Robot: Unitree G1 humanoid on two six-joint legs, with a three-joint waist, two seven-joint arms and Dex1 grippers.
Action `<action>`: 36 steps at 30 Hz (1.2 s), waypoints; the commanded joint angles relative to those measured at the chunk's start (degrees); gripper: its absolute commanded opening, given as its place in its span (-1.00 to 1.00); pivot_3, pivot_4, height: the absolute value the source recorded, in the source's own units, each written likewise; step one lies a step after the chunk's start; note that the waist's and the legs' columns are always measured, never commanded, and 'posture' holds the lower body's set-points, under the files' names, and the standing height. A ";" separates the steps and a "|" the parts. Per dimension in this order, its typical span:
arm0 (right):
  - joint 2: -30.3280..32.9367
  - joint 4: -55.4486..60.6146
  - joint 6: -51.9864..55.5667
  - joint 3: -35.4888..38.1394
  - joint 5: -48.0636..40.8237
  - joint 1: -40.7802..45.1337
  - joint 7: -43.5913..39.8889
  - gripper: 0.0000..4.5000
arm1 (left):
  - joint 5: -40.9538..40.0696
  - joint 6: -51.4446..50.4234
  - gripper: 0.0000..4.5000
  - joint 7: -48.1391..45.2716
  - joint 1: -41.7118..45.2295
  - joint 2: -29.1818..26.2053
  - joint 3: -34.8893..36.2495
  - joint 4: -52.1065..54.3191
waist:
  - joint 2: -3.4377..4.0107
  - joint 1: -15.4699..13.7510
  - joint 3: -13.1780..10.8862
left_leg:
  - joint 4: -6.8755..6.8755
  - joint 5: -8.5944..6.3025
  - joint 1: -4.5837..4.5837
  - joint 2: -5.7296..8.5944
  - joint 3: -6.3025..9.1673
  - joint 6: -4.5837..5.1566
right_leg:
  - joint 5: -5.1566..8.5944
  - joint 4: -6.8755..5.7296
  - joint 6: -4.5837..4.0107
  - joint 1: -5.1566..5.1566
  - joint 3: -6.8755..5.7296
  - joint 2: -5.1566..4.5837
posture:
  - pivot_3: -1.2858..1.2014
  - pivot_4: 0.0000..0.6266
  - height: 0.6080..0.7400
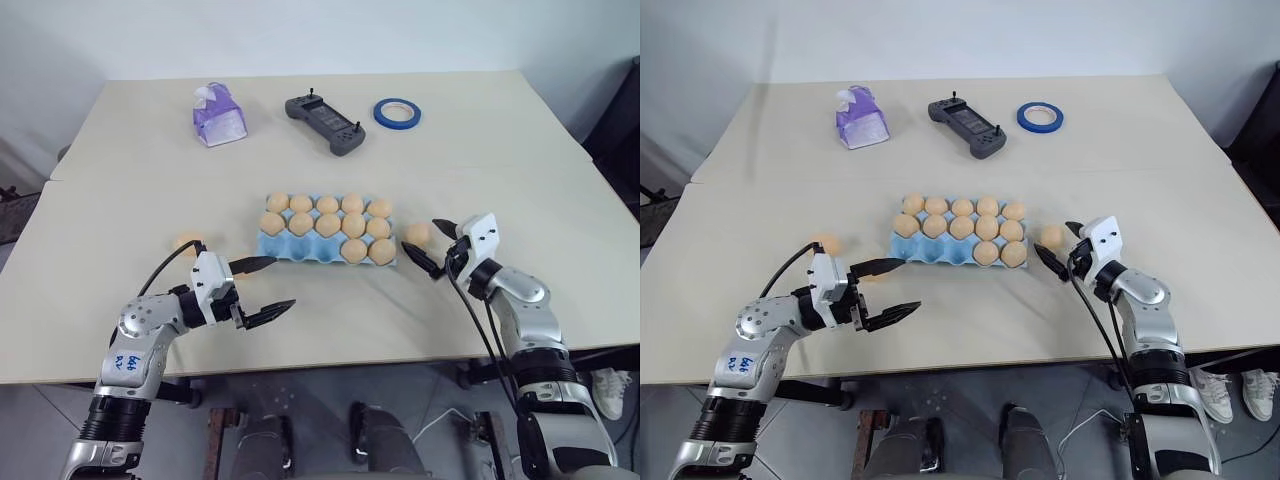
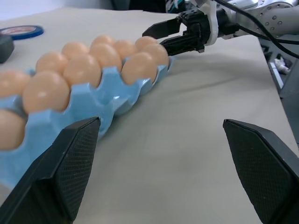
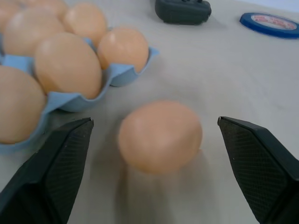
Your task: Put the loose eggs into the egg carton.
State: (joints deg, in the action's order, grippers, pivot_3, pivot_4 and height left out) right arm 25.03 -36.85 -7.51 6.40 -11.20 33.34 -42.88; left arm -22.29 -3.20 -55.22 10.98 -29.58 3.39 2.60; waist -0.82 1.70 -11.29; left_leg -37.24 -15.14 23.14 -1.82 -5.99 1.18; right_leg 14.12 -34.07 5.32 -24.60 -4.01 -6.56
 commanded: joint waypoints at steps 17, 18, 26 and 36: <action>-2.93 12.25 2.10 -4.06 -3.26 4.49 -9.79 -0.06 | -1.72 0.55 1.00 6.47 -3.00 -0.90 9.02 0.10 | 0.04 0.31 -0.01 | 0.02 -0.04 -0.05 -0.22 0.00 -0.17 | -0.01 -0.13 0.00 -0.06 0.04 -0.09 | 0.03 -0.52 1.00; -3.94 14.72 3.65 -5.17 -3.85 4.17 -10.34 -0.06 | -1.50 0.80 1.00 6.47 -3.75 -1.17 9.66 -0.24 | 0.04 0.37 -0.01 | 0.03 -0.06 -0.07 -0.27 0.00 -0.22 | 0.00 -0.13 -0.02 -0.07 0.03 -0.06 | 0.03 -0.52 1.00; -11.13 18.14 7.68 -13.48 1.04 5.70 -6.65 -0.06 | -1.43 0.84 1.00 7.49 -7.19 -1.26 11.38 0.93 | 0.04 0.01 -0.01 | 0.02 -0.21 -0.02 -0.32 -0.01 -0.52 | 0.04 -0.21 -0.12 -0.19 -0.06 -0.11 | 0.03 -0.52 1.00; -12.44 20.98 8.40 -15.12 0.20 3.93 -8.36 0.82 | -2.02 0.17 1.00 9.39 -9.53 -1.30 12.08 3.66 | 0.03 0.28 0.00 | 0.18 -0.25 0.04 -0.35 -0.07 -0.55 | 0.04 -0.10 -0.16 -0.33 -0.10 -0.13 | 0.03 -0.52 1.00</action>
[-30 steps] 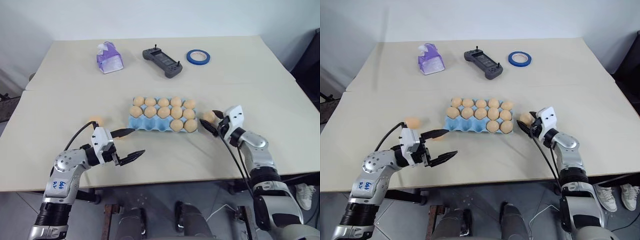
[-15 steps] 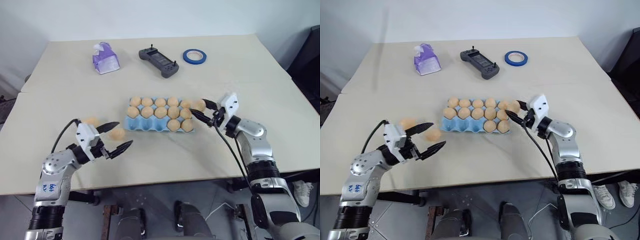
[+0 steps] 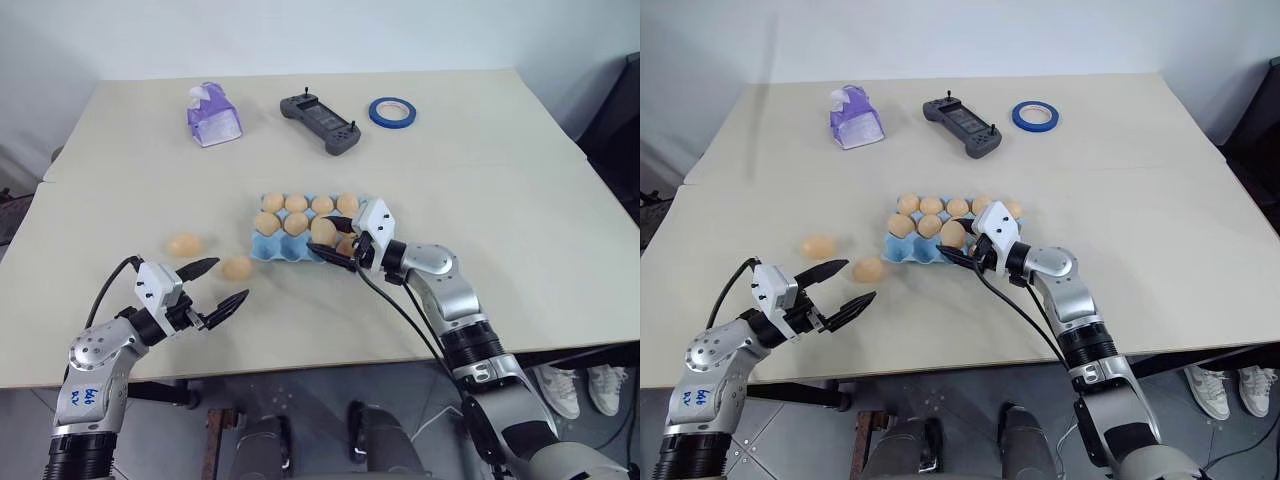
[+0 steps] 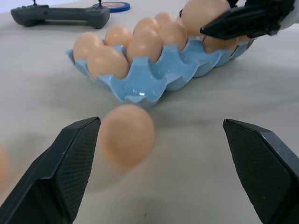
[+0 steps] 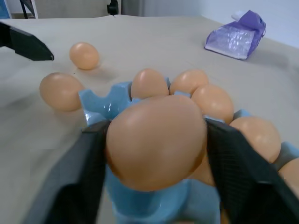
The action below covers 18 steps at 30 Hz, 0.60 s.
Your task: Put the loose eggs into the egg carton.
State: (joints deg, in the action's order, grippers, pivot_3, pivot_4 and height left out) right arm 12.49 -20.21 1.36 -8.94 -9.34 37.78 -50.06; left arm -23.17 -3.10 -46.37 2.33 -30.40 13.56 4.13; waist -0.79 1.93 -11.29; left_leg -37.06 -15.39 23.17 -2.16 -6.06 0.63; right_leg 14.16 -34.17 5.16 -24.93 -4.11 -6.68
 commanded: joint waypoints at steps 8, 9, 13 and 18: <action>7.99 11.87 -0.29 4.42 -5.46 -6.16 -6.10 0.99 | -1.55 0.34 1.00 -0.17 -1.20 -2.52 4.22 0.77 | -0.02 -0.37 0.01 | -0.07 -0.02 0.05 -0.03 -0.24 -0.01 | 0.01 -0.19 -0.02 -0.22 -0.01 0.01 | 0.03 -0.52 1.00; 9.99 13.42 -1.54 5.72 -7.10 -8.44 -8.34 0.99 | -1.77 0.39 1.00 -0.71 -1.41 -3.32 4.97 0.28 | -0.03 -0.50 0.01 | -0.06 -0.02 0.05 -0.03 -0.23 -0.01 | 0.02 -0.18 -0.03 -0.22 -0.02 0.01 | 0.03 -0.52 1.00; 16.92 17.69 -3.28 10.80 -12.78 -17.27 -15.20 0.99 | -3.10 0.22 1.00 -3.17 -4.00 -6.62 9.21 -1.50 | -0.03 -0.48 0.01 | -0.03 -0.05 0.09 -0.02 -0.27 0.12 | 0.02 -0.01 -0.03 -0.20 -0.11 0.01 | 0.03 -0.52 1.00; 19.02 21.18 -4.57 13.12 -16.95 -23.19 -18.33 0.99 | -3.16 0.50 1.00 -3.53 -7.46 -7.79 12.86 -4.94 | -0.03 0.21 0.01 | -0.06 -0.11 -0.04 -0.27 -0.63 0.23 | -0.02 0.06 -0.08 -0.21 -0.05 0.13 | 0.03 -0.52 1.00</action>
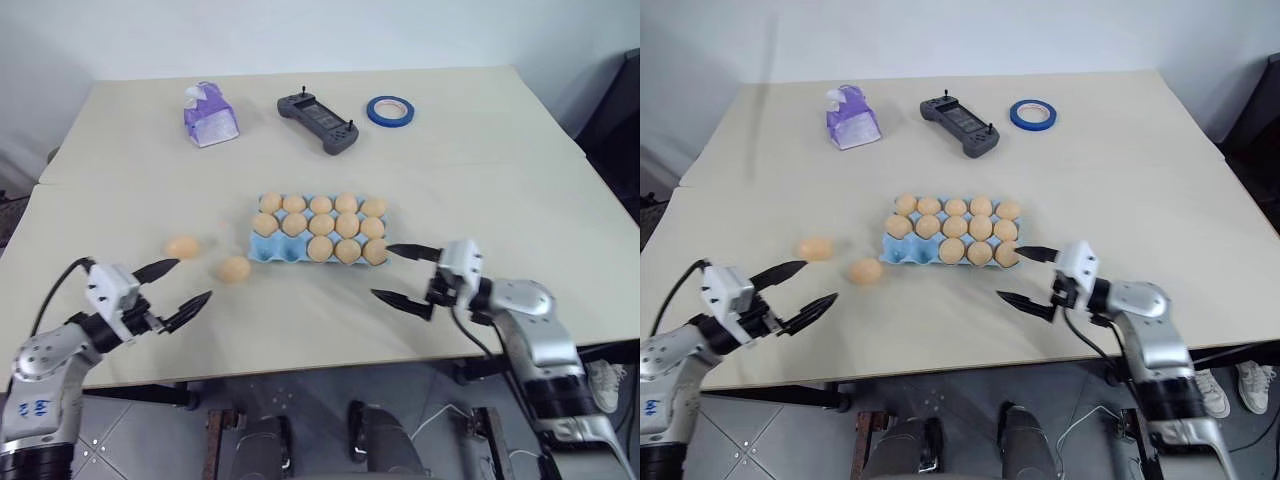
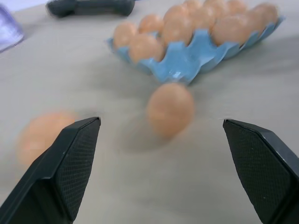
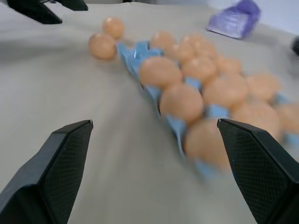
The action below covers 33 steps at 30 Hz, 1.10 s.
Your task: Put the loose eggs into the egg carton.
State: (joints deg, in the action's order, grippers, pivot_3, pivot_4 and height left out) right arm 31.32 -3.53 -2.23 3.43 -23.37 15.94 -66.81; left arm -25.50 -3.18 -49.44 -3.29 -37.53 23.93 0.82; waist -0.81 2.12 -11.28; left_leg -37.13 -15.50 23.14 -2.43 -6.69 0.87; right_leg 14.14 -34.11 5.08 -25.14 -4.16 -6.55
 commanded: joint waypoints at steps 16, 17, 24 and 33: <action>-3.49 8.14 -4.89 -2.46 -2.01 -5.47 0.11 0.99 | 4.39 -4.00 1.00 2.85 7.65 2.90 -11.10 -0.39 | -0.15 -1.28 0.09 | -0.04 -0.13 0.02 -0.22 -0.08 -0.39 | -0.13 0.08 -0.31 -0.07 -0.04 0.08 | 0.03 -0.52 1.00; -3.43 8.14 -4.78 -2.48 -2.00 -5.34 0.19 0.99 | 5.72 -3.62 1.00 3.51 9.66 3.50 -12.50 -1.80 | -0.15 -1.39 0.09 | -0.04 -0.13 0.02 -0.22 -0.11 -0.39 | -0.14 0.06 -0.30 -0.07 -0.06 0.09 | 0.03 -0.52 1.00; -3.21 9.59 -3.47 -2.68 -2.23 -4.84 1.40 0.99 | 12.53 -0.17 1.00 7.24 20.34 7.83 -18.51 -13.98 | -0.18 -1.35 0.11 | -0.16 0.04 -0.04 -0.27 -0.24 -0.15 | -0.14 -0.17 -0.30 -0.12 -0.09 0.34 | 0.03 -0.52 1.00; -3.05 11.71 -2.57 -2.19 -2.19 -6.23 3.69 1.00 | 10.49 4.09 0.17 6.40 21.86 9.63 -17.02 -14.89 | -0.22 -1.99 0.14 | -0.35 -0.04 -0.04 -0.24 -0.23 -0.28 | -0.15 -0.34 -0.32 -0.12 -0.07 0.19 | 0.03 -0.52 1.00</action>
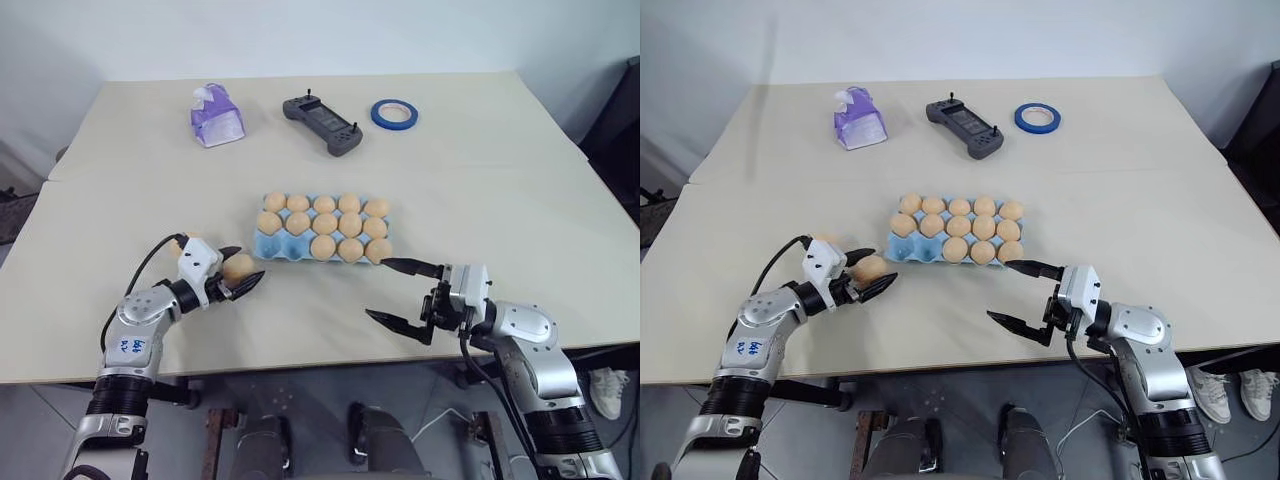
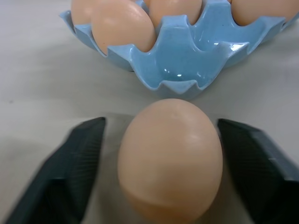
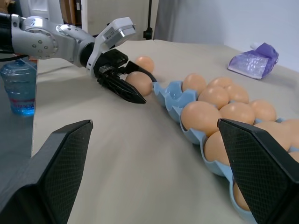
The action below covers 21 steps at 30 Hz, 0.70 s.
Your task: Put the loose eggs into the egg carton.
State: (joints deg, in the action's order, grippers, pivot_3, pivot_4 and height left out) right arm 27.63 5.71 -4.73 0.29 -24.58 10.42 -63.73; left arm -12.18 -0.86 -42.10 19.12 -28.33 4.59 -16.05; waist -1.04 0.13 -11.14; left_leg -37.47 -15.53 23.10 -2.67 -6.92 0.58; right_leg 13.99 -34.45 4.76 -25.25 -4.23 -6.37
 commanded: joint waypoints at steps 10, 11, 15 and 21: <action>1.14 2.69 0.34 0.61 -0.66 -1.97 1.58 1.00 | -5.95 -6.10 -0.18 -5.94 5.95 1.96 -3.34 10.82 | -0.01 -0.38 0.00 | -0.14 0.11 0.06 0.08 0.03 0.20 | -0.02 -0.04 0.04 0.05 -0.03 0.16 | 0.03 -0.52 1.00; 1.10 2.50 0.26 0.54 -0.48 -1.79 1.75 1.00 | -4.79 -6.50 -0.18 -5.34 7.55 2.58 -4.39 9.31 | -0.01 -0.45 0.00 | -0.19 0.10 0.06 0.10 0.03 0.19 | -0.03 -0.03 0.05 0.08 -0.04 0.16 | 0.03 -0.52 1.00; 0.85 1.78 -0.29 0.92 0.50 -0.59 3.40 1.00 | -0.32 -3.55 -0.18 -3.66 16.15 6.54 -7.63 -2.13 | -0.02 -0.22 0.00 | -0.35 0.08 0.06 0.14 0.03 0.23 | -0.22 0.11 0.12 0.23 -0.03 0.19 | 0.03 -0.52 1.00; 0.70 3.90 -0.18 0.85 0.52 -1.46 5.37 1.00 | 2.19 0.63 0.23 -2.16 22.50 8.71 -7.33 -12.28 | -0.04 0.03 0.00 | -0.45 0.13 0.10 -0.02 0.03 0.30 | -0.26 0.14 0.08 0.20 -0.01 0.50 | 0.03 -0.52 1.00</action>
State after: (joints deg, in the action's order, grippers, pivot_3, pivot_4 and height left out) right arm 28.37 6.69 -4.56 0.32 -23.50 9.44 -59.15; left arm -10.86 -2.32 -45.16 40.52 -19.63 -3.37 -27.41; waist -1.07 0.16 -11.14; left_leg -37.92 -15.43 23.20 -2.69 -6.89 0.84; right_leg 13.75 -34.31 4.81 -25.07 -4.24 -5.79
